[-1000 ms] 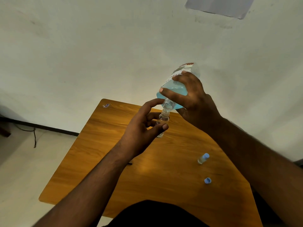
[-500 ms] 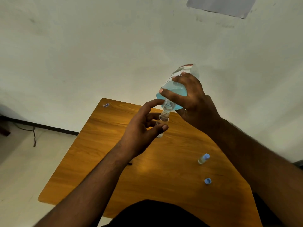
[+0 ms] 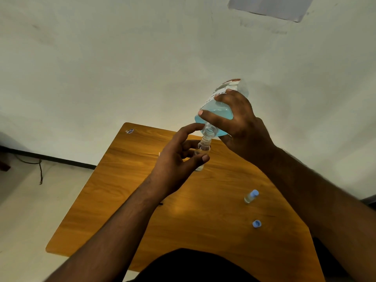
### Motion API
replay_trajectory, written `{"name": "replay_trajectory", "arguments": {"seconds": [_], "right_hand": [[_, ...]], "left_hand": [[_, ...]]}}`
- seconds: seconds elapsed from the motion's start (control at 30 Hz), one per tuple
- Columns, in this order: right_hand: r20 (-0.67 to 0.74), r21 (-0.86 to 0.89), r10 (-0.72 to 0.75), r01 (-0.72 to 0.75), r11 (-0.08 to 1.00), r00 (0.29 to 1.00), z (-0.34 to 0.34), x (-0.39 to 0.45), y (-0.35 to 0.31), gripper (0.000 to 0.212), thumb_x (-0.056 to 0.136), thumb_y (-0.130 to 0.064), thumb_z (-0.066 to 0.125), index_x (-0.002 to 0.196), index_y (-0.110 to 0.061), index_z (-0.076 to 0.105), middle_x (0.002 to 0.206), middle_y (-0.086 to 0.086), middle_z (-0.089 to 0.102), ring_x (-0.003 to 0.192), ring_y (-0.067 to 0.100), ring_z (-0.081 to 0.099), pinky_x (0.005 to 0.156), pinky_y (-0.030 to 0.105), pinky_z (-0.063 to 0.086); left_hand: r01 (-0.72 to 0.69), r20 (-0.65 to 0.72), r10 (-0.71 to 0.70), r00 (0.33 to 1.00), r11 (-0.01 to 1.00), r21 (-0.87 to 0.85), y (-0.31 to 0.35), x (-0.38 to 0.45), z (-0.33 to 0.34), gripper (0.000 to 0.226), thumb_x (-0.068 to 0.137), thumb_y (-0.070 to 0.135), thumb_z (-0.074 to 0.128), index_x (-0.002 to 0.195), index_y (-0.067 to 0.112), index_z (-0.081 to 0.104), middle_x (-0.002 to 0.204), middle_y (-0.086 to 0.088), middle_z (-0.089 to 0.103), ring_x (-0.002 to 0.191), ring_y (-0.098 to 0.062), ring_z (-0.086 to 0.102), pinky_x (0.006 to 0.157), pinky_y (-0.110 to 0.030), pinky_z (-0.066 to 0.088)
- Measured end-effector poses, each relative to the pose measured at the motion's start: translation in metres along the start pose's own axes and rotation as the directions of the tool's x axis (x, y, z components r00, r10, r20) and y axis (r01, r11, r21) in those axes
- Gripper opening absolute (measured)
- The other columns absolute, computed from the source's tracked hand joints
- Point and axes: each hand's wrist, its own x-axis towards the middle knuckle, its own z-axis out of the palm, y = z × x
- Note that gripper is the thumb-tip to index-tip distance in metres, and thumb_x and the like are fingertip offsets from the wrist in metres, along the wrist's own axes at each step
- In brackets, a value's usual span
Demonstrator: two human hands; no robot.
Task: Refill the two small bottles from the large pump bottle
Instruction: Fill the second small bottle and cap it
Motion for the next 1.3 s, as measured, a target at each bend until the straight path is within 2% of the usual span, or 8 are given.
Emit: {"name": "replay_trajectory", "arguments": {"seconds": [0.2, 0.4, 0.6, 0.77, 1.3], "right_hand": [[0.0, -0.007, -0.001, 0.001, 1.0, 1.0, 0.0002, 0.0013, 0.0006, 0.067, 0.073, -0.009, 0.081, 0.133, -0.02, 0.054, 0.132, 0.025, 0.051, 0.129, 0.043, 0.04, 0.08, 0.054, 0.057], [0.0, -0.008, -0.007, 0.007, 1.0, 1.0, 0.0002, 0.0015, 0.0003, 0.067, 0.074, -0.009, 0.081, 0.133, -0.02, 0.053, 0.132, 0.025, 0.051, 0.13, 0.043, 0.04, 0.08, 0.056, 0.056], [-0.006, -0.006, -0.012, 0.012, 1.0, 1.0, -0.0027, 0.0016, -0.0018, 0.066, 0.073, -0.008, 0.081, 0.132, -0.019, 0.055, 0.131, 0.026, 0.051, 0.129, 0.045, 0.041, 0.078, 0.056, 0.057], [-0.003, -0.017, -0.014, 0.014, 1.0, 1.0, -0.0043, 0.0006, -0.0022, 0.065, 0.073, -0.007, 0.08, 0.132, -0.019, 0.055, 0.131, 0.026, 0.052, 0.129, 0.045, 0.041, 0.079, 0.056, 0.057], [0.01, -0.013, 0.006, -0.005, 1.0, 1.0, -0.0078, -0.0045, -0.0051, 0.065, 0.074, -0.009, 0.081, 0.132, -0.02, 0.055, 0.133, 0.025, 0.051, 0.131, 0.044, 0.039, 0.077, 0.055, 0.058]], "left_hand": [[-0.006, 0.0, 0.006, 1.0, 1.0, -0.01, 0.0, 0.0, -0.0005, 0.064, 0.084, 0.013, 0.072, 0.133, 0.041, 0.041, 0.12, -0.002, 0.067, 0.105, -0.012, 0.068, 0.081, -0.034, 0.061], [-0.012, 0.0, 0.012, 1.0, 1.0, -0.019, 0.0009, -0.0019, -0.001, 0.064, 0.081, 0.021, 0.072, 0.135, 0.038, 0.042, 0.121, -0.002, 0.067, 0.105, -0.012, 0.068, 0.08, -0.035, 0.061], [-0.01, -0.001, 0.01, 1.0, 1.0, -0.026, 0.0004, -0.002, -0.0011, 0.063, 0.085, 0.012, 0.072, 0.134, 0.038, 0.042, 0.117, 0.0, 0.069, 0.102, -0.013, 0.069, 0.079, -0.034, 0.061], [-0.016, -0.003, 0.016, 1.0, 1.0, -0.022, 0.0022, -0.0033, -0.0005, 0.063, 0.084, 0.013, 0.072, 0.132, 0.043, 0.042, 0.116, 0.001, 0.069, 0.102, -0.011, 0.069, 0.078, -0.031, 0.061], [-0.013, 0.01, 0.013, 1.0, 0.999, -0.03, 0.0022, -0.0048, 0.0021, 0.063, 0.085, 0.009, 0.071, 0.131, 0.041, 0.043, 0.114, 0.001, 0.069, 0.103, -0.011, 0.069, 0.077, -0.026, 0.06]]}}
